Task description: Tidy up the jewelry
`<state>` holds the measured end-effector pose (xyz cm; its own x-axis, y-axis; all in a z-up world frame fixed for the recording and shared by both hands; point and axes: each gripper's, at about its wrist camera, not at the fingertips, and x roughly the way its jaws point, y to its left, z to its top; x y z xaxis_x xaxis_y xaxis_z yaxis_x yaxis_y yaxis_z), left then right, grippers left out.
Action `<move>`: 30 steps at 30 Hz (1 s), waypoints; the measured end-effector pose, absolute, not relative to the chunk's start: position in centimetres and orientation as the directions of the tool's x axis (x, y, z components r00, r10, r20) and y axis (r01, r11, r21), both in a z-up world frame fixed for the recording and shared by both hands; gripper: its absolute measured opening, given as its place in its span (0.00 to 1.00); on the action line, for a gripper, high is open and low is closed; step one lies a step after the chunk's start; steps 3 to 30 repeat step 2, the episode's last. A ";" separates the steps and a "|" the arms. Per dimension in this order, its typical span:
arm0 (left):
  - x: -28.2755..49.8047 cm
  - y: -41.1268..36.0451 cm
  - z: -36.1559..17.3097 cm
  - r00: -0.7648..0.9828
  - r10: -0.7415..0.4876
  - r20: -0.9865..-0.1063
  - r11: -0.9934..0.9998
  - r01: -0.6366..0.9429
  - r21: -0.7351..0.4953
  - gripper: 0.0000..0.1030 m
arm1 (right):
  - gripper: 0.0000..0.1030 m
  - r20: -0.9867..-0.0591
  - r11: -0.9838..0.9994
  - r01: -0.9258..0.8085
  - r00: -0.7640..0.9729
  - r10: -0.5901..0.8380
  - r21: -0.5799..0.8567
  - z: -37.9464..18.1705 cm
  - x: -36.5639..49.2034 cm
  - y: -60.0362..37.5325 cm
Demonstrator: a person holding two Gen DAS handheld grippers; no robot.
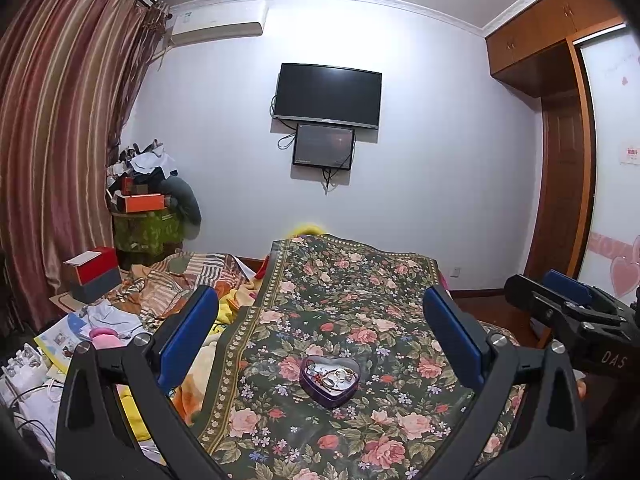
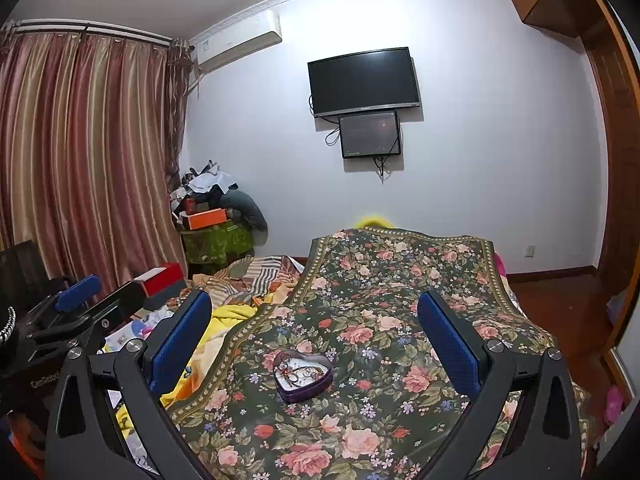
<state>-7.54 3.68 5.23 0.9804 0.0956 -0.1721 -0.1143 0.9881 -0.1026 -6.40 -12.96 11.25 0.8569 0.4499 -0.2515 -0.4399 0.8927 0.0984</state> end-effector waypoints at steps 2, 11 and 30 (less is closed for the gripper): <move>-7.5 3.7 5.2 0.980 0.097 -0.174 0.988 -0.115 -0.098 1.00 | 0.99 -0.252 0.893 -0.440 0.857 0.450 0.099 11.2 -6.4 -13.0; -7.5 3.7 5.2 0.980 0.097 -0.174 0.988 -0.115 -0.098 1.00 | 0.99 -0.252 0.893 -0.440 0.857 0.450 0.099 11.2 -6.4 -13.0; -7.5 3.7 5.2 0.980 0.097 -0.174 0.988 -0.115 -0.098 1.00 | 0.99 -0.252 0.893 -0.440 0.857 0.450 0.099 11.2 -6.4 -13.0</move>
